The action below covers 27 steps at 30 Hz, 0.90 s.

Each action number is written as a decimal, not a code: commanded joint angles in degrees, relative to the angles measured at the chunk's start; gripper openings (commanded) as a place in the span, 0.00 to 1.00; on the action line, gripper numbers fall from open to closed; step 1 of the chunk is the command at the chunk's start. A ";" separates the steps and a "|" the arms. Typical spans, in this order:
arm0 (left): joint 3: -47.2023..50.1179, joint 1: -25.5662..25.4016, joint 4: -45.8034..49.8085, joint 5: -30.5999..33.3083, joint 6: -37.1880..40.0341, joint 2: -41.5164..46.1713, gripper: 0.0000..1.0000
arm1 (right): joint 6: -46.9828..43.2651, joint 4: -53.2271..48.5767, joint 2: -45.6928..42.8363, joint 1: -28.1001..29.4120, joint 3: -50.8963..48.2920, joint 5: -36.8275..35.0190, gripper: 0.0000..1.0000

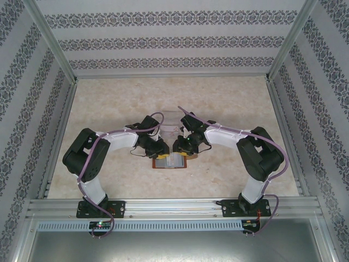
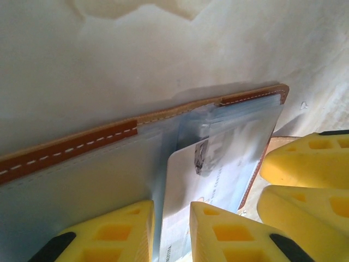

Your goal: Take the credit cards out of the card holder

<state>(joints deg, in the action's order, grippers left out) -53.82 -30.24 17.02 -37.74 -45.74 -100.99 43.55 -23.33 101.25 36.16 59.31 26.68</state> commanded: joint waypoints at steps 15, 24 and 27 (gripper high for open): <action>1.59 0.97 -2.80 -1.42 -1.08 -0.13 0.12 | 0.70 0.65 1.89 0.44 -1.00 0.73 0.35; 0.50 1.41 4.43 2.73 3.16 1.23 0.11 | 0.38 0.30 1.94 0.10 -1.10 0.65 0.35; -0.03 1.49 7.15 4.50 4.68 1.80 0.11 | 0.27 0.22 1.85 -0.02 -1.14 0.59 0.35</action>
<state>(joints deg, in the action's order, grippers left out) -52.99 -29.50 17.58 -37.39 -43.90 -100.51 43.55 -22.24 102.80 36.14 59.09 27.49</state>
